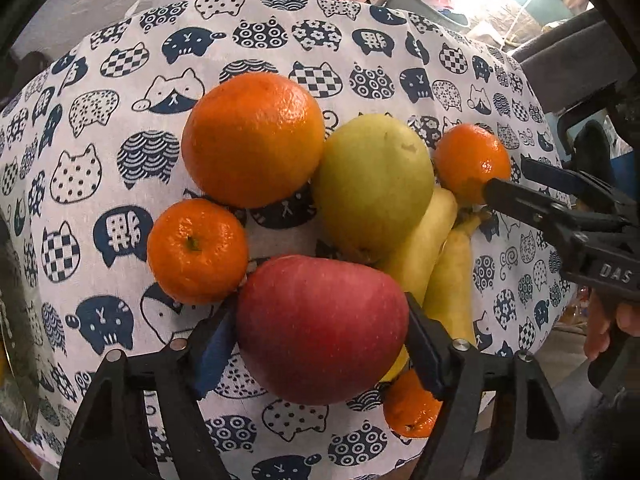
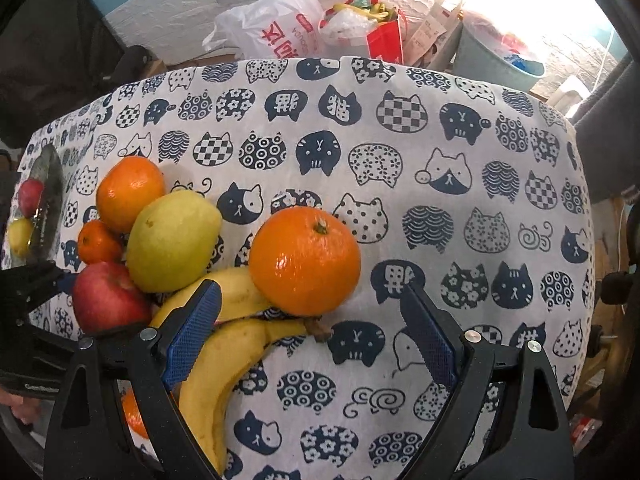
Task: Organize fruits
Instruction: 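Grasp the other red apple with the left tool while the right tool grasps an orange, then carry the red apple in the left tool while the right tool carries the orange toward the plate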
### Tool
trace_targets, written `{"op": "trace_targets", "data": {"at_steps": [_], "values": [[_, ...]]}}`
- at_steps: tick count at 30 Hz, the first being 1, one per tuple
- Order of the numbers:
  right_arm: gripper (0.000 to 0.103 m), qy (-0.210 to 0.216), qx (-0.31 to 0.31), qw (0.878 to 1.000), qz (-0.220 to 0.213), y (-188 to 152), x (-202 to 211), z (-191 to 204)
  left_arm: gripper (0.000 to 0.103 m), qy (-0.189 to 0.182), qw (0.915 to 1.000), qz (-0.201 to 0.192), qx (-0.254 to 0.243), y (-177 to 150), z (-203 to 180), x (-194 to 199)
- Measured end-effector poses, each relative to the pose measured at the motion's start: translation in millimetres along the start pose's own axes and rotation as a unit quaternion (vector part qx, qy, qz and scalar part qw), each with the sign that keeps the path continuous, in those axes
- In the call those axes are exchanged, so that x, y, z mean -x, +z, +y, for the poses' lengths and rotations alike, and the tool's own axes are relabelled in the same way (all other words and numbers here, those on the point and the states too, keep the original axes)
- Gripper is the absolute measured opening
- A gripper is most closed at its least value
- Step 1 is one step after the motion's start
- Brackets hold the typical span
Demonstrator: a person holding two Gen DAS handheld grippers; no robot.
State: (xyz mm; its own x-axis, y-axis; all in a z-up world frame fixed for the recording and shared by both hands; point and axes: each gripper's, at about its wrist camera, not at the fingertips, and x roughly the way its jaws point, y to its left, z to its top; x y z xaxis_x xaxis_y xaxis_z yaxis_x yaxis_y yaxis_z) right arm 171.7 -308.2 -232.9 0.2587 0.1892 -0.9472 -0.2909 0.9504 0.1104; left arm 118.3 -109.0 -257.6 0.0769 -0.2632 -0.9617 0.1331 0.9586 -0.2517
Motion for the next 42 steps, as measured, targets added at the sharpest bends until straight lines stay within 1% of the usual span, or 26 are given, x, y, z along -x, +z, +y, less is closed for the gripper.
{"op": "trace_targets", "data": {"at_steps": [4,9,15,16,17,19,22,27,33,38,42], "values": [[0.091,0.002,-0.002,1.0,0.007,5,-12,-1,0.078,0.005,0.9999,-0.005,-0.012,-2,-3,0],[0.091,0.001,-0.01,1.0,0.021,12,-28,-5,0.078,0.0,0.9999,-0.003,-0.014,-1,-2,-2],[0.09,-0.003,-0.01,1.0,0.025,18,-39,-6,0.078,0.012,0.9997,-0.009,-0.018,-7,3,6],[0.085,-0.001,-0.011,1.0,0.028,19,-41,-7,0.078,0.012,0.9997,-0.01,-0.017,-7,4,7],[0.076,0.004,-0.01,0.999,0.032,19,-43,-7,0.078,0.011,0.9997,-0.011,-0.016,-7,5,8],[0.067,0.015,-0.009,0.999,0.036,19,-46,-7,0.078,0.013,0.9997,-0.015,-0.016,-8,6,11],[0.067,0.005,0.0,1.0,0.031,20,-45,-5,0.078,0.018,0.9994,-0.022,-0.018,-9,5,17],[0.066,-0.012,0.017,1.0,0.016,13,-33,6,0.078,0.023,0.9982,-0.046,-0.032,-9,-2,34],[0.066,-0.014,0.023,1.0,-0.014,10,-6,13,0.078,0.023,0.9967,-0.071,-0.033,-11,-5,56],[0.066,-0.013,0.029,0.999,-0.041,5,19,25,0.078,0.036,0.9936,-0.095,-0.049,-16,-8,73],[0.066,-0.009,0.033,0.997,-0.063,8,40,29,0.078,0.045,0.9909,-0.113,-0.059,-21,-9,88]]}}
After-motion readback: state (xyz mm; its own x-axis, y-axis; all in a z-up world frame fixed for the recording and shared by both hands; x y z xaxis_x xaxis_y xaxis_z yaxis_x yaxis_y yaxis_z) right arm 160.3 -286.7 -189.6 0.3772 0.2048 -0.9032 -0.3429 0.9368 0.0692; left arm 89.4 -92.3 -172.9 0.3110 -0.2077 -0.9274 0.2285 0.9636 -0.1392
